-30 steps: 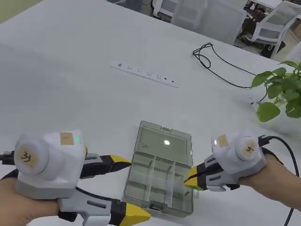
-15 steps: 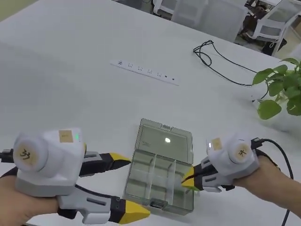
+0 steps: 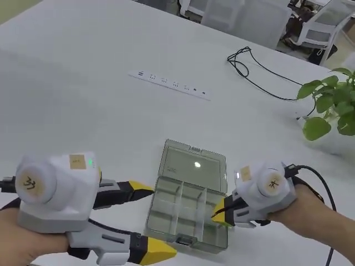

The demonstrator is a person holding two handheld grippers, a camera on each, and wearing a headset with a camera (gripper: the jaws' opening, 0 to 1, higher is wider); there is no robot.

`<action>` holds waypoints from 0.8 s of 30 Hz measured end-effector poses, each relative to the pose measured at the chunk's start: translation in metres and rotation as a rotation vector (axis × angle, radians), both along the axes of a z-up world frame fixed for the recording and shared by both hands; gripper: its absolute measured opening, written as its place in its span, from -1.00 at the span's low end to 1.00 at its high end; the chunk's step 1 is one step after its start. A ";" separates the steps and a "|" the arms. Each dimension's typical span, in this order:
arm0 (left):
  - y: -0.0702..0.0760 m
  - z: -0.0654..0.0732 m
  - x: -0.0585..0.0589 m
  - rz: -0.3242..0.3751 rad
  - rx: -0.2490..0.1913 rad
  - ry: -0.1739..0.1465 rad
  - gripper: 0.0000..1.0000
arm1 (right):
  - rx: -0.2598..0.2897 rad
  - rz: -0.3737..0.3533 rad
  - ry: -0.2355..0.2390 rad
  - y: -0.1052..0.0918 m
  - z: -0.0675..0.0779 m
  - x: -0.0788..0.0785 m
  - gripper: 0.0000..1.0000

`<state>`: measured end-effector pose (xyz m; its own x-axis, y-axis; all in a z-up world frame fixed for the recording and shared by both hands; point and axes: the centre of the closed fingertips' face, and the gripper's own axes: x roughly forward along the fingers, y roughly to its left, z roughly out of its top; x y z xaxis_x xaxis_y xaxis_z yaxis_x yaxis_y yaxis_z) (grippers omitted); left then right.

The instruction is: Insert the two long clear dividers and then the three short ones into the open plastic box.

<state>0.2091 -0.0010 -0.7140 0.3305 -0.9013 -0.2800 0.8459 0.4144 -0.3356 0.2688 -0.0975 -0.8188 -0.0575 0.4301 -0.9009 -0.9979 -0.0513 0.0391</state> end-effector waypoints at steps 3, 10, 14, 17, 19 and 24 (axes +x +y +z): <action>0.000 0.000 0.001 -0.002 0.000 0.000 0.37 | -0.008 0.003 0.001 0.000 -0.001 0.000 -0.95; -0.001 0.001 0.001 -0.007 0.001 -0.004 0.37 | -0.026 0.016 -0.003 0.000 -0.005 0.000 -0.96; -0.001 0.000 0.002 -0.010 0.010 -0.004 0.37 | -0.026 0.020 -0.005 0.000 -0.005 0.000 -0.95; -0.001 0.000 0.002 -0.010 0.010 -0.005 0.38 | -0.044 0.023 -0.011 -0.001 -0.008 -0.001 -0.94; 0.000 0.000 0.001 -0.012 0.014 -0.005 0.38 | -0.053 0.033 -0.015 -0.002 -0.011 -0.003 -0.89; 0.002 -0.002 0.001 -0.009 0.024 -0.004 0.40 | -0.037 0.010 -0.012 -0.001 -0.008 -0.004 -0.78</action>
